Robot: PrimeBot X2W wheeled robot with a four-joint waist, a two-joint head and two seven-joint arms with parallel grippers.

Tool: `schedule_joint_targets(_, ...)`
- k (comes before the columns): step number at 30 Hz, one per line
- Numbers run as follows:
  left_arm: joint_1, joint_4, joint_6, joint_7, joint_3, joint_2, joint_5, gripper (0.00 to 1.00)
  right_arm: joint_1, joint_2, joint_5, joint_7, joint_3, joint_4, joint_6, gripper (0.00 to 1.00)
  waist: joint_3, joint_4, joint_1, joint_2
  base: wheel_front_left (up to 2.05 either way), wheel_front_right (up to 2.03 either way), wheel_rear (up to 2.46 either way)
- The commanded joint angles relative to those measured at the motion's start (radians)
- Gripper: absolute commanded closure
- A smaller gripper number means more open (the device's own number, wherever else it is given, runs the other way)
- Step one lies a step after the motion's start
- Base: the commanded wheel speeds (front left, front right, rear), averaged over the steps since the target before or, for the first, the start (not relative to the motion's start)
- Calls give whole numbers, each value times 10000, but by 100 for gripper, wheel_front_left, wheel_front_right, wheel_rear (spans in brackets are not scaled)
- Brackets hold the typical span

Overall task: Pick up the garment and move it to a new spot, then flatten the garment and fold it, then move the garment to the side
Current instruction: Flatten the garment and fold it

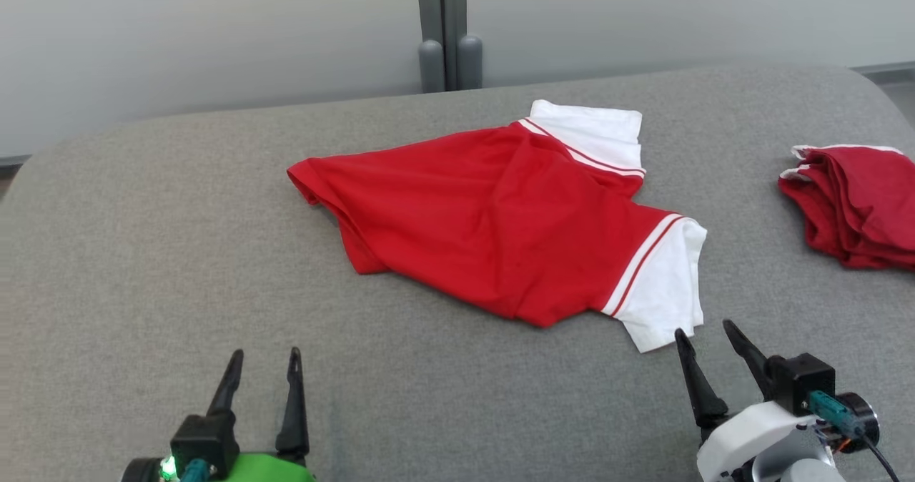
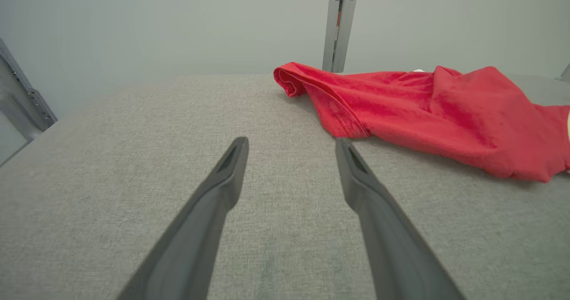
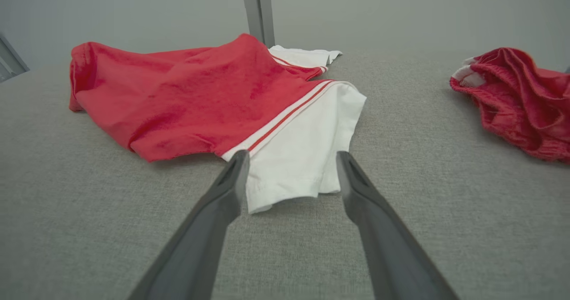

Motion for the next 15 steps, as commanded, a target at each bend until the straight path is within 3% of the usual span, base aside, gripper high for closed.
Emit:
schedule_joint_targets(1, 272, -90, 63, 2, -116, 5, -102, 0, 168, 16, 34, -41, -83, 39, -16, 0, -267, 176, 0, 0, 0, 0, 0)
schedule_joint_targets(15, 232, -248, 176, 2, -662, 15, -281, 0, -278, -73, -293, -41, -537, 297, -17, 0, 58, 226, 0, 0, 0, 0, 0)
